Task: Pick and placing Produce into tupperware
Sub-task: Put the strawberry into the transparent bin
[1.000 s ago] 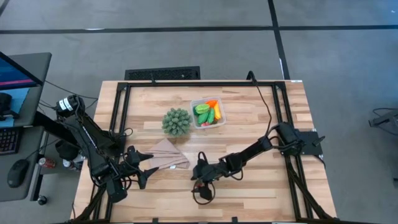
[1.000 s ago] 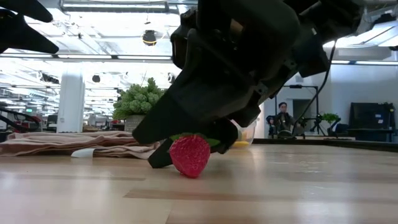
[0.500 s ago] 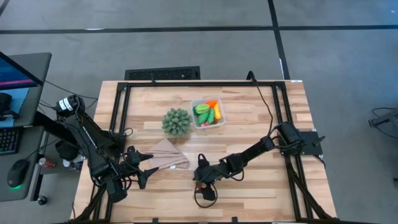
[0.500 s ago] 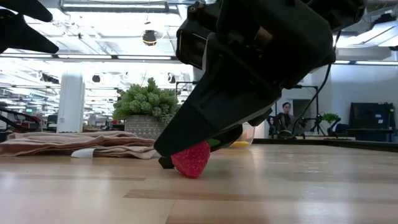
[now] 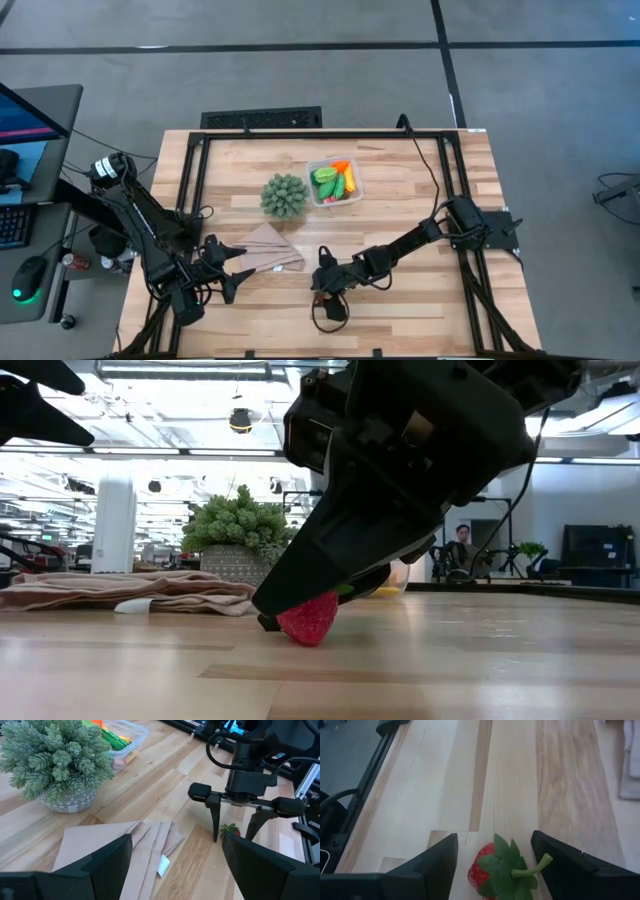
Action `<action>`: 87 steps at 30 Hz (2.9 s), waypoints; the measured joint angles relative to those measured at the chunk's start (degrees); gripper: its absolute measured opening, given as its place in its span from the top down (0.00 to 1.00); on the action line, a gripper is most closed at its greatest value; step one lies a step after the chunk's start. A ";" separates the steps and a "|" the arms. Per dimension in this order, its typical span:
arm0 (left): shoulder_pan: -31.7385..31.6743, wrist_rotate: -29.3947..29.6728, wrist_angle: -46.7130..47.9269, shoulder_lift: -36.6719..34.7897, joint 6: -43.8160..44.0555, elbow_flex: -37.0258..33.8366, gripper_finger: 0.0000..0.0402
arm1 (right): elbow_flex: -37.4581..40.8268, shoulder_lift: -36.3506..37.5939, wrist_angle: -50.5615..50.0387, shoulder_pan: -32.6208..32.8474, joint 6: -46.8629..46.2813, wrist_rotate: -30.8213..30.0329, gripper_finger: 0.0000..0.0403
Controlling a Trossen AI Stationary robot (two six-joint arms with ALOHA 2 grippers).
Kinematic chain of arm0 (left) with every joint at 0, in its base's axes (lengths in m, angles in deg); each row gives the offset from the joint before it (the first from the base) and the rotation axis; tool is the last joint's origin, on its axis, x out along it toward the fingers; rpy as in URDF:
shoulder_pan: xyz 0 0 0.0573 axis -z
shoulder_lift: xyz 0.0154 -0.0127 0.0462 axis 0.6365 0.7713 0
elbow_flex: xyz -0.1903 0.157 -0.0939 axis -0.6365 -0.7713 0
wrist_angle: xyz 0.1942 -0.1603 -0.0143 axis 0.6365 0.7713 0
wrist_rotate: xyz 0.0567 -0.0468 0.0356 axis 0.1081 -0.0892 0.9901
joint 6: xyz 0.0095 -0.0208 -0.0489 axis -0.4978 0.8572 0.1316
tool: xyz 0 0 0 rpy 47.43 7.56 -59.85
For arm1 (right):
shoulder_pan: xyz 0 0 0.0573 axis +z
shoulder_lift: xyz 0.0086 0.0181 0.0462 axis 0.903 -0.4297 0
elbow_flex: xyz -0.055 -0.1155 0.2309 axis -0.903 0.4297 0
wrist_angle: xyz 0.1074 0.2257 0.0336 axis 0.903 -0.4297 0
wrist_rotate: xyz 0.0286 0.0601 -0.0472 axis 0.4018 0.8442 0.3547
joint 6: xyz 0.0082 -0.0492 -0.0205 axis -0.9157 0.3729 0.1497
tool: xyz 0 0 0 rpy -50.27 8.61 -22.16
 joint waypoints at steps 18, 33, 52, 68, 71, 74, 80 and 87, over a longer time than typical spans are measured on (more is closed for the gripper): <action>0.00 0.87 0.00 0.00 0.27 0.00 0.25 | 0.04 0.71 -1.72 -0.03 -2.20 0.67 0.66; 0.00 2.76 0.03 0.00 0.29 0.00 0.25 | 0.74 5.65 -8.01 -0.90 -2.09 2.21 0.65; -1.14 4.09 0.16 -0.02 -0.06 0.00 0.25 | 0.59 18.81 -12.91 -6.63 2.76 -0.84 0.67; -1.14 4.68 0.00 -0.02 -0.04 0.00 0.25 | 0.50 31.86 -30.54 -18.57 14.22 -8.62 0.65; -1.14 5.05 0.01 -0.02 -0.03 0.00 0.25 | 0.46 32.59 -31.46 -21.91 16.27 -8.72 0.69; -1.14 5.07 -0.03 -0.02 0.03 0.00 0.25 | 0.46 32.61 -32.69 -24.89 16.56 -7.39 0.73; -1.14 5.09 -0.84 -0.02 0.27 0.00 0.25 | 0.48 31.91 -37.64 -27.36 16.46 -2.23 0.75; -1.14 5.09 -1.40 0.01 0.24 0.00 0.25 | 0.41 31.52 -37.16 -25.90 13.07 -2.26 0.75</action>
